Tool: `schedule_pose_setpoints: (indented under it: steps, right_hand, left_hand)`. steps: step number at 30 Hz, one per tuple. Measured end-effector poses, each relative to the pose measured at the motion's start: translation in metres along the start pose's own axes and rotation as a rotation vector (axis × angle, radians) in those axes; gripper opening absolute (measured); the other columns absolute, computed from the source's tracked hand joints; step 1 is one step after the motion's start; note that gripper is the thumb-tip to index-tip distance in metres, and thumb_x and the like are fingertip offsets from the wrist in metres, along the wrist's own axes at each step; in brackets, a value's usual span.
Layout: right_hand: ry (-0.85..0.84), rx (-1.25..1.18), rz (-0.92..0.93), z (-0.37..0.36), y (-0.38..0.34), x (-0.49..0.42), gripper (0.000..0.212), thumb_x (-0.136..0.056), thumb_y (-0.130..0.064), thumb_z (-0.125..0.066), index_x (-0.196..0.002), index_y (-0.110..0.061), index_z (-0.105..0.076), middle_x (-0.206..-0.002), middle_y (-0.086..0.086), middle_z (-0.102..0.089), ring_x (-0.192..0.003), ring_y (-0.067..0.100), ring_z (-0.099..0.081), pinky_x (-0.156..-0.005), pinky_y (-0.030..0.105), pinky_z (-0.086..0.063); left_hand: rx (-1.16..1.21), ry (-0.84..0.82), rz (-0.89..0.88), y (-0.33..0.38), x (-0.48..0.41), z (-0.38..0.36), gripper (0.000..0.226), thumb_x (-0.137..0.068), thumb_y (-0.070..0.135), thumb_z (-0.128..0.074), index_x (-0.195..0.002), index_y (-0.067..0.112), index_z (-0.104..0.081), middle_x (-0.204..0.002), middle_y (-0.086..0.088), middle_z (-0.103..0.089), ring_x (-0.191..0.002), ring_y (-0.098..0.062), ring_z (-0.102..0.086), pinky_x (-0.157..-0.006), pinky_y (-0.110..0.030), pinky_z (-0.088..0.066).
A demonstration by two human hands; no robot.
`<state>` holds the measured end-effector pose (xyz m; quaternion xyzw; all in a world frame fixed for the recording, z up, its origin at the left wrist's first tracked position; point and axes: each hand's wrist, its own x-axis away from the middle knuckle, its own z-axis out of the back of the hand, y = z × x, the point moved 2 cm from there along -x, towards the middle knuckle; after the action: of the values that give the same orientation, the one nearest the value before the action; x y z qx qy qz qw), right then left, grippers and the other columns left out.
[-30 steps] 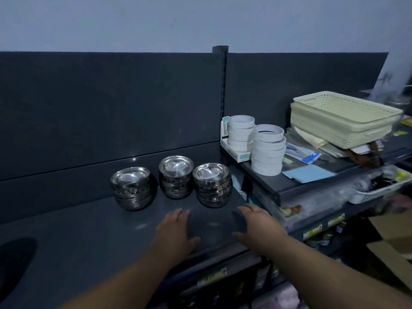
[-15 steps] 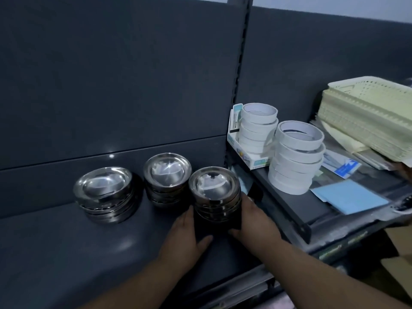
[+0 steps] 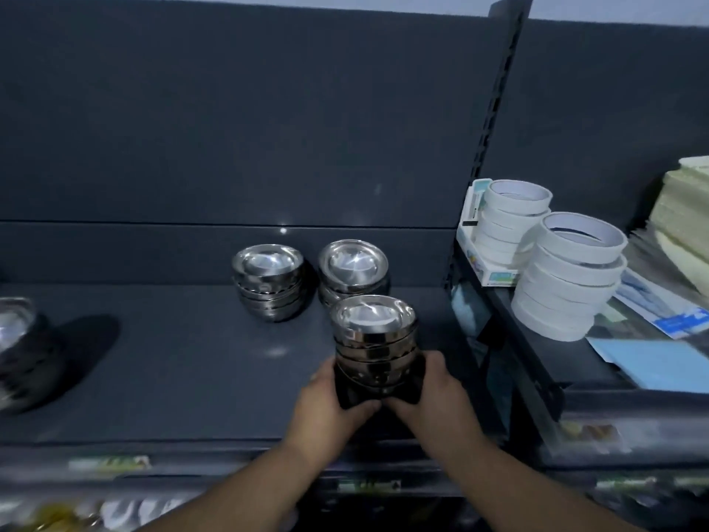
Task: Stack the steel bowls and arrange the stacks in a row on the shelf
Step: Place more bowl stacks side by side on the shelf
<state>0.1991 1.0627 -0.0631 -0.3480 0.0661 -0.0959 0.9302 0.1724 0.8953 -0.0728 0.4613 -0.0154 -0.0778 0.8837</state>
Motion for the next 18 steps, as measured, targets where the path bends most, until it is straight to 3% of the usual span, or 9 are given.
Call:
schedule_pose_setpoints:
  steps: [5,11,18]
  right_hand:
    - [-0.081,-0.006,0.104,-0.038,-0.040,0.007,0.059,-0.073,-0.035,-0.081,-0.113,-0.020,-0.040,-0.114,0.001,-0.065,-0.103,0.019,-0.062,-0.080,0.029,-0.049]
    - [-0.156,-0.002,0.208,-0.103,-0.110,0.011,0.052,-0.076,-0.031,-0.077,-0.107,-0.025,-0.036,-0.113,0.002,-0.064,-0.104,0.020,-0.063,-0.080,0.029,-0.048]
    - [-0.143,-0.021,0.148,-0.175,-0.184,0.009,0.055,-0.074,-0.034,-0.079,-0.111,-0.026,-0.038,-0.115,-0.002,-0.065,-0.105,0.017,-0.063,-0.082,0.031,-0.052]
  left_hand:
    - [-0.016,0.058,0.096,-0.029,0.019,0.052,0.069,-0.071,0.036,-0.081,-0.129,0.021,-0.047,-0.117,0.008,-0.063,-0.101,0.000,-0.054,-0.080,-0.006,-0.035]
    - [-0.074,0.103,0.152,-0.086,0.028,0.135,0.065,-0.069,0.039,-0.082,-0.123,0.022,-0.050,-0.110,0.010,-0.059,-0.097,-0.001,-0.051,-0.080,-0.010,-0.036]
    - [-0.077,0.059,0.136,-0.146,0.017,0.222,0.062,-0.068,0.042,-0.082,-0.119,0.027,-0.050,-0.109,0.014,-0.057,-0.105,-0.005,-0.055,-0.081,-0.012,-0.037]
